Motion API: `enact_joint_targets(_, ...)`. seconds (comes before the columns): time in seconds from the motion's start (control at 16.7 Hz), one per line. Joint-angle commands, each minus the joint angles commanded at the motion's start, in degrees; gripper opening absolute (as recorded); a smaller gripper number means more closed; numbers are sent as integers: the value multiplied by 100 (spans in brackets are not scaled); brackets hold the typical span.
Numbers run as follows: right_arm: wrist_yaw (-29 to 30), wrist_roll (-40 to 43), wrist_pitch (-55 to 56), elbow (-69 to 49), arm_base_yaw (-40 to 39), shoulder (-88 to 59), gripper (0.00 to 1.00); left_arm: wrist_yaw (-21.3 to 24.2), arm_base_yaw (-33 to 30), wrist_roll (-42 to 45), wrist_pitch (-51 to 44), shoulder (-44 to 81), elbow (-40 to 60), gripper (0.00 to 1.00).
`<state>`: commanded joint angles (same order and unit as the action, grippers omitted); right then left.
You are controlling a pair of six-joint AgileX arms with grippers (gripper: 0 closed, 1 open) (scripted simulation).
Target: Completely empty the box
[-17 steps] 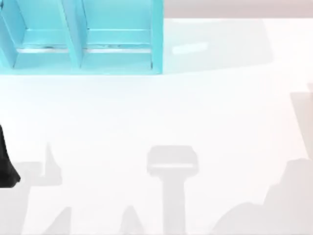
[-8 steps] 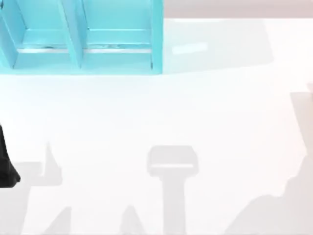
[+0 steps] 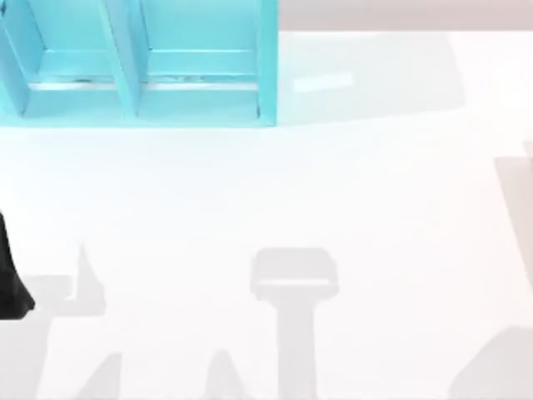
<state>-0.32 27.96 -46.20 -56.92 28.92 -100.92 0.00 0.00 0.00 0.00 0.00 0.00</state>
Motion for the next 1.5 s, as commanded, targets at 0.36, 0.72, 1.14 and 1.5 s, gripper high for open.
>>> enact_joint_targets(0.36,0,-2,15,13,-2,-3,85,0,0,0,0,0,0,100)
enact_joint_targets(0.72,0,-2,15,13,-2,-3,40,0,0,0,0,0,0,100)
enact_joint_targets(1.14,0,-2,15,13,-2,-3,0,0,0,0,0,0,0,100)
enact_joint_targets(1.5,0,-2,15,13,-2,-3,0,0,0,0,0,0,0,100)
